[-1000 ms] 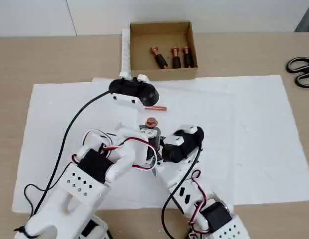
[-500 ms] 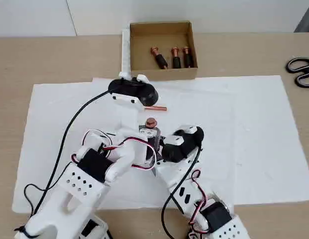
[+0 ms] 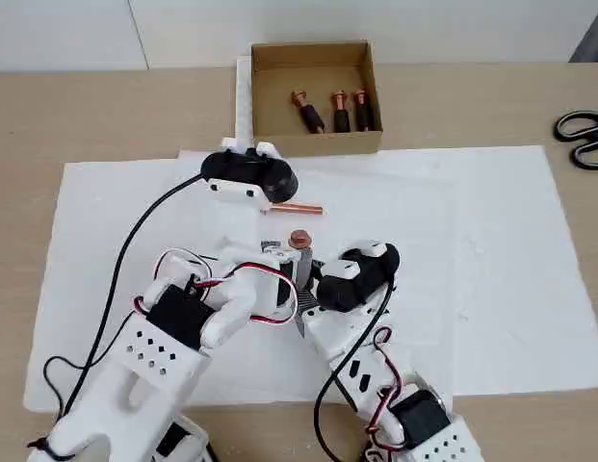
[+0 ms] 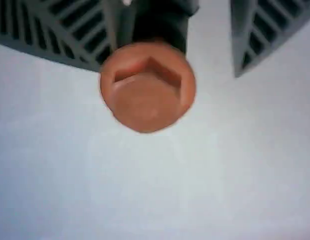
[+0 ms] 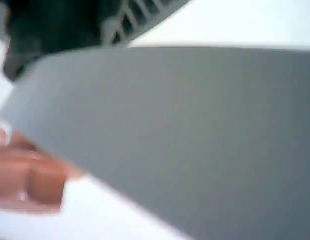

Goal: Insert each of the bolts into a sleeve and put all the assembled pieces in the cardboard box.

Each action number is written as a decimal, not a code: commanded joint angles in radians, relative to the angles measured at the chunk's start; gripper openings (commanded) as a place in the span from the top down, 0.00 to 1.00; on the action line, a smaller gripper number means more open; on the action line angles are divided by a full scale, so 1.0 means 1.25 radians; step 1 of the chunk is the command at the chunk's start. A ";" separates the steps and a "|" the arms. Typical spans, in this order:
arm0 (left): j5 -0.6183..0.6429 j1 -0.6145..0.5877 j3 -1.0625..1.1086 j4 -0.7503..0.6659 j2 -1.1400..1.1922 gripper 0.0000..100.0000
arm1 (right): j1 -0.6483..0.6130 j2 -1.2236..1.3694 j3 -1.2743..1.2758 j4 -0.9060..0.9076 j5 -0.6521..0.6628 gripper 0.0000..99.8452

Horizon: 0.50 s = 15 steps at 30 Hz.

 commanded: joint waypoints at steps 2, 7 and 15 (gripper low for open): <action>0.001 0.007 -0.078 0.001 -0.009 0.86 | -0.001 -0.012 0.006 -0.002 -0.005 1.00; 0.001 0.021 -0.120 0.041 -0.009 0.86 | -0.001 -0.012 0.006 0.012 -0.005 1.00; -0.002 -0.029 -0.196 0.137 -0.010 0.86 | -0.001 -0.012 0.006 0.010 -0.005 1.00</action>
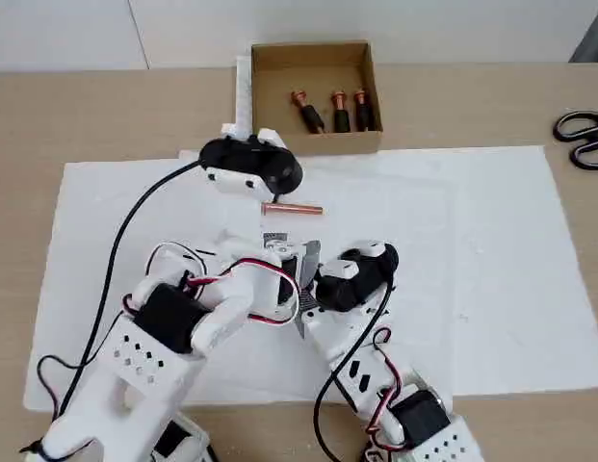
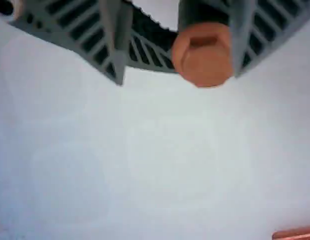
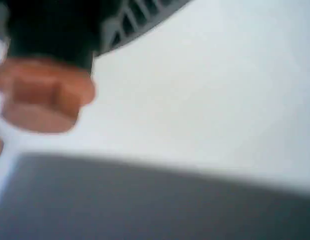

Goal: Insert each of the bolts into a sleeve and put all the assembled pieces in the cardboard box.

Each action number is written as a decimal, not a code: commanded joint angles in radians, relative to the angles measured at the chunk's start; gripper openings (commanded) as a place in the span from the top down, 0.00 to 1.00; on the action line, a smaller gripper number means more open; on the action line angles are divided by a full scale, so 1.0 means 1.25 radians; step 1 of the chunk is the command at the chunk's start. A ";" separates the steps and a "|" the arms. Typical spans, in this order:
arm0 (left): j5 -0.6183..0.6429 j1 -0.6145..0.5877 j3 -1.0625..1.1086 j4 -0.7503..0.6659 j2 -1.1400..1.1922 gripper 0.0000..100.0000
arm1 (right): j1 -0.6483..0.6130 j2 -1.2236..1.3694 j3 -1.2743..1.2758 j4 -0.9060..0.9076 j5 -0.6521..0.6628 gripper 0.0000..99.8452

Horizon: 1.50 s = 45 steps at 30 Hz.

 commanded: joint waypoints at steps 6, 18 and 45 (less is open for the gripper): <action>0.002 -0.212 -0.142 0.171 -0.009 0.86 | 0.004 -0.012 0.006 -0.007 -0.002 1.00; -0.174 -0.357 -0.112 0.366 -0.007 0.87 | 0.229 0.008 -0.201 0.002 0.142 1.00; -0.373 -0.360 -0.069 0.374 -0.010 0.87 | 0.261 1.589 -1.559 -0.114 0.162 1.00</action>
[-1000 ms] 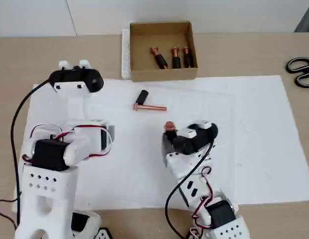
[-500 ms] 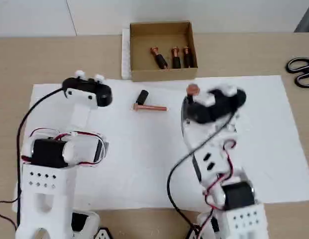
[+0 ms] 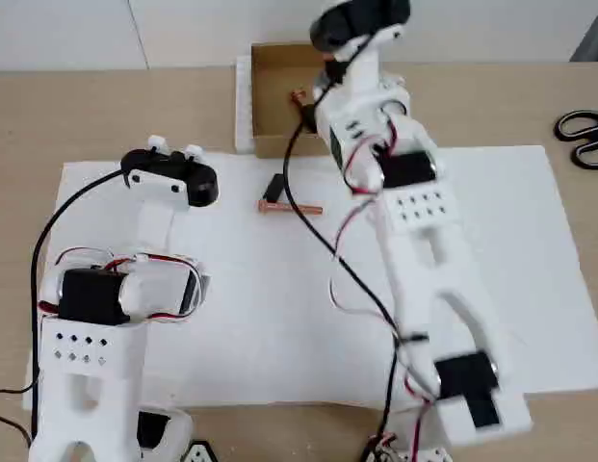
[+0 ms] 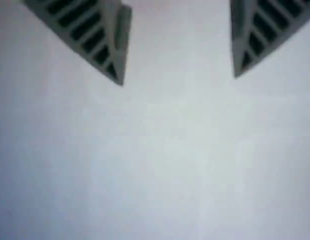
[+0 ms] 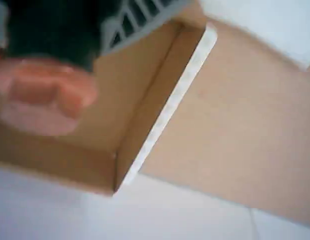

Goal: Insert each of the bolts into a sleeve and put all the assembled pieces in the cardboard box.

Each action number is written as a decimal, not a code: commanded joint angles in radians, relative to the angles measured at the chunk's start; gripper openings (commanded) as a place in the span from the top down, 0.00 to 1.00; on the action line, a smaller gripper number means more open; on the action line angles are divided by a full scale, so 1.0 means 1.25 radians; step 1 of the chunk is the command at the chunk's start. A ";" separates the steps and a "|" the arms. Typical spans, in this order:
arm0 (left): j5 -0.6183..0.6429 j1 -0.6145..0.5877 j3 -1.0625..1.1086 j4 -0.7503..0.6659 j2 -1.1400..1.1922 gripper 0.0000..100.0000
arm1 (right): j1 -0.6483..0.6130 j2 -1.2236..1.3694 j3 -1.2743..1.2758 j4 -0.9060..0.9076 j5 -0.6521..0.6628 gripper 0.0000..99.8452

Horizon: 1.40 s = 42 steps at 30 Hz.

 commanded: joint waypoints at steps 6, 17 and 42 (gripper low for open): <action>-0.004 -0.004 -0.002 0.004 -0.009 0.87 | -0.023 0.333 -0.349 -0.061 0.002 1.00; -0.004 -0.020 -0.001 0.004 -0.009 0.87 | -0.055 0.649 -0.648 -0.061 0.002 1.00; -0.006 -0.060 -0.001 0.004 -0.009 0.87 | -0.051 0.843 -0.829 -0.052 0.005 0.83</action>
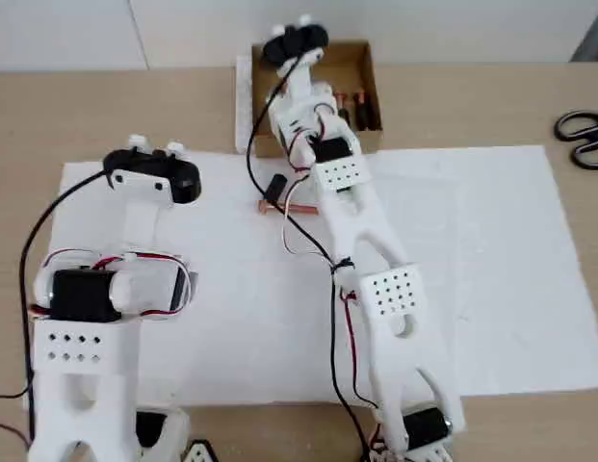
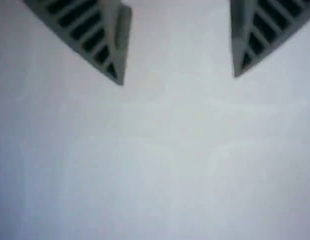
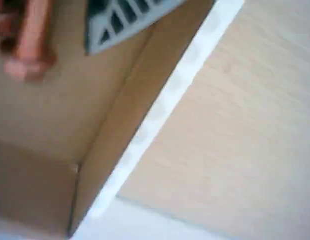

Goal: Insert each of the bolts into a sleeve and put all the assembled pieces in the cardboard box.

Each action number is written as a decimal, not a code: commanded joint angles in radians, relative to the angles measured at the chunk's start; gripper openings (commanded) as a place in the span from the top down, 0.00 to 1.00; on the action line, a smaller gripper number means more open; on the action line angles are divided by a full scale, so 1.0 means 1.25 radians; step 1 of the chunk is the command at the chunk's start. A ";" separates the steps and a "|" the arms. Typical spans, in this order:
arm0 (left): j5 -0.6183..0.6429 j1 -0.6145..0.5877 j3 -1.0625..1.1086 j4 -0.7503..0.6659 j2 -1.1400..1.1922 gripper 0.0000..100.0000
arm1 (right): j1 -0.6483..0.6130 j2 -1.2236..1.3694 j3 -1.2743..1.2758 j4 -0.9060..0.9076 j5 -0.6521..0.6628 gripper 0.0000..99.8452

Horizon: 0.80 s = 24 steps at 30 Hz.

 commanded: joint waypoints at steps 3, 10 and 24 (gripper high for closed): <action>-0.004 -0.006 -0.002 0.004 -0.009 0.87 | 0.004 -0.026 -0.042 -0.014 0.007 0.83; -0.002 -0.006 -0.002 0.004 -0.009 0.87 | 0.003 -0.110 -0.060 0.105 0.006 0.83; -0.001 -0.113 -0.008 -0.004 -0.144 0.87 | -0.007 -0.360 -0.151 0.689 -0.110 0.83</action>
